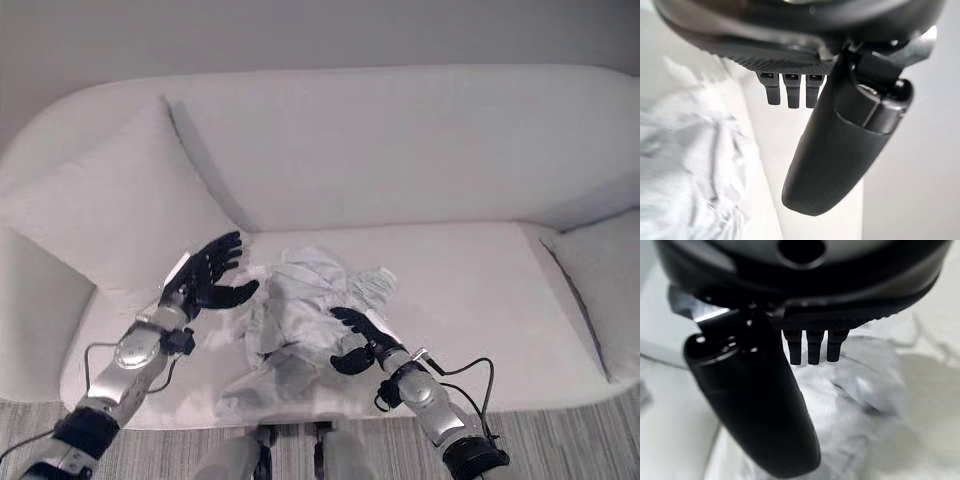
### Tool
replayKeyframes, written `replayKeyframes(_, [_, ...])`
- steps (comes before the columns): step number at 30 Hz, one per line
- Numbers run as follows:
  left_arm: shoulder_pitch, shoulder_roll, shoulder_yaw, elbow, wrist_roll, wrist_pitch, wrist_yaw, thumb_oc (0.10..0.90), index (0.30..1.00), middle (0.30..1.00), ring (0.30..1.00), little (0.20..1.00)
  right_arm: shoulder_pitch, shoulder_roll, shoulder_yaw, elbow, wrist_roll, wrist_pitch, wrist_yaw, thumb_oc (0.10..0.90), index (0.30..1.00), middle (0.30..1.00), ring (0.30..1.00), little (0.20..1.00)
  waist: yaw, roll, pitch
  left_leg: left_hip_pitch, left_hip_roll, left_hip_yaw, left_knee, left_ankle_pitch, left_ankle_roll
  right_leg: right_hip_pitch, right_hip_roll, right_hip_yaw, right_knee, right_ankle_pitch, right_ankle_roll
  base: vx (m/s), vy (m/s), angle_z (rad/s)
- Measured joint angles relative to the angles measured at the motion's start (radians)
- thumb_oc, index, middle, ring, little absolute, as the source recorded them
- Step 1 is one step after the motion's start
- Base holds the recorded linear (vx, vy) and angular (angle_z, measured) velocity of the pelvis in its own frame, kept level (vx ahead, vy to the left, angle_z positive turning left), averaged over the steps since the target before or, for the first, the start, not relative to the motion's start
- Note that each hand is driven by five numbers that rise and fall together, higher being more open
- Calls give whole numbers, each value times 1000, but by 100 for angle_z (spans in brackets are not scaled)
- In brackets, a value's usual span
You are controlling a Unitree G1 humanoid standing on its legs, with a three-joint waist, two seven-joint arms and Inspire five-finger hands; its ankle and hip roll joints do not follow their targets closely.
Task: Hang the clothes on the sofa on the clothes rack.
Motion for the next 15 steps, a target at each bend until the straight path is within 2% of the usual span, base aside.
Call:
replayKeyframes(1, [-11, 1, 0, 0, 11, 0, 0, 800, 900, 900, 900, 900, 6, 0, 8, 1, -8, 3, 2, 800, 900, 900, 900, 900, -2, -4, 2, 0, -2, -1, 0, -5, -1, 12, -40, -5, -7, 6, 9, -6, 18, -27])
replayKeyframes(2, [-24, 7, -4, -2, 23, 0, 0, 800, 900, 900, 900, 900, 15, 4, 13, 1, -37, 8, 2, 800, 900, 900, 900, 900, -4, -17, 9, 5, -9, 2, 0, -7, -5, 32, -82, -5, -39, 13, 50, -6, 17, -15])
replayKeyframes(3, [-30, 11, -8, -2, 50, 0, 2, 800, 900, 900, 900, 900, 23, 10, 15, 1, -63, 14, 2, 800, 900, 900, 900, 900, -4, -16, 13, 5, 0, 4, -1, -6, -8, 44, -71, -8, -65, 22, 64, -8, 11, -13])
replayKeyframes(6, [-31, 7, -16, -2, 109, 0, 5, 800, 900, 900, 900, 900, 50, 4, 13, -4, -161, 26, -2, 800, 900, 900, 900, 900, -21, -5, 16, 9, 29, 7, -1, 2, -48, 73, -39, -10, -117, 37, 61, -14, -45, -9])
replayKeyframes(8, [-37, 5, -23, -3, 126, 0, 6, 800, 900, 900, 900, 900, 49, -9, 1, -5, -211, 34, -17, 800, 900, 900, 900, 900, -32, -4, 16, 1, 38, 10, 0, 4, -58, 79, -26, -8, -150, 51, 57, -14, -43, -7])
replayKeyframes(15, [-71, 6, -25, -12, 131, 1, 37, 800, 900, 900, 900, 900, 50, -91, -83, -92, -338, 39, -87, 800, 900, 900, 900, 900, -55, -1, 14, -26, 35, 5, 0, 6, -64, 59, -28, -12, -162, 58, 49, -10, -12, 1])
